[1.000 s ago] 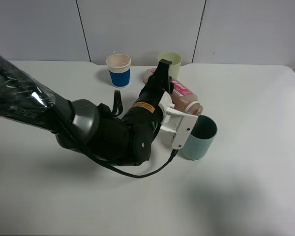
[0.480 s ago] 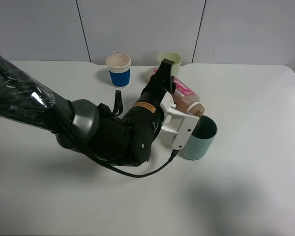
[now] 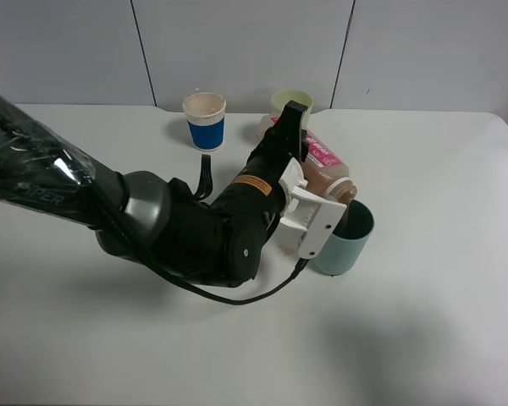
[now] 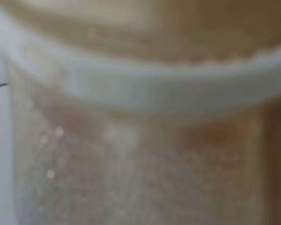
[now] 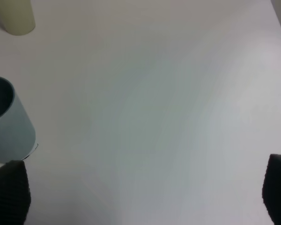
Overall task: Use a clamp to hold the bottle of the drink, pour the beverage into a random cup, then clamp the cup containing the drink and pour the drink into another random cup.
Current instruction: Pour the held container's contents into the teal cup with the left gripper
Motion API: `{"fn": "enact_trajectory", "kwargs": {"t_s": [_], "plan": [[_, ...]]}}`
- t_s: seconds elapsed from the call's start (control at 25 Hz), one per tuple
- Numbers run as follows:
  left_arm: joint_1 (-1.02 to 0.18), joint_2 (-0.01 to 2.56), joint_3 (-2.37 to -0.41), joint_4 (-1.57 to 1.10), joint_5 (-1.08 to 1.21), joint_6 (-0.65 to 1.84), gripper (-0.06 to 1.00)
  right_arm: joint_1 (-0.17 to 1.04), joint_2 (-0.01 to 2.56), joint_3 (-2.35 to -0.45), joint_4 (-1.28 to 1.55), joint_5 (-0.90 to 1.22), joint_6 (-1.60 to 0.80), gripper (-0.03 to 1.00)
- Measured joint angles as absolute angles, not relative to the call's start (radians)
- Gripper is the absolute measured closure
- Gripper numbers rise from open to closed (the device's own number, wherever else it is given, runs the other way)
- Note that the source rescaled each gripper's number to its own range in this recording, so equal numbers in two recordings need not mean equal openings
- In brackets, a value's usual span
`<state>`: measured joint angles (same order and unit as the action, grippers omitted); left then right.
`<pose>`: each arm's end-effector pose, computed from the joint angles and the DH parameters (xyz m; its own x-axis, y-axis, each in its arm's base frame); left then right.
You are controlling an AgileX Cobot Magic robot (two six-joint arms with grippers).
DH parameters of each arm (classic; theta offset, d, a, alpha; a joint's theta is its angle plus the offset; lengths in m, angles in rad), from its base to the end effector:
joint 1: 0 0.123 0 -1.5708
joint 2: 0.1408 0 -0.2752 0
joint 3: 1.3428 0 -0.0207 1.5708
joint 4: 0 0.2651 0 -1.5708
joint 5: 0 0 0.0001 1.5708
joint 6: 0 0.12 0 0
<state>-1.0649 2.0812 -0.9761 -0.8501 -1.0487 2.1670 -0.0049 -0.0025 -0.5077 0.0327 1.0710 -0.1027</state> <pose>0.2687 -0.3239 0.1122 0.3577 0.9154 0.1847 0.0508 -0.2166 0.9749 0.0417 0.0032 0.2724 -0.4524 -0.0847 -0.8878 -0.0602 0.9961 -0.0643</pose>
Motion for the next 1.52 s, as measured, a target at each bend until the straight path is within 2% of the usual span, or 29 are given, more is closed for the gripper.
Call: {"fn": "enact_trajectory", "kwargs": {"t_s": [1.52], "plan": [[-1.065,2.081,-0.976,-0.793,-1.094,2.239,0.88,-0.005,-0.003,-0.508,0.033,1.071,-0.103,-0.03]]}}
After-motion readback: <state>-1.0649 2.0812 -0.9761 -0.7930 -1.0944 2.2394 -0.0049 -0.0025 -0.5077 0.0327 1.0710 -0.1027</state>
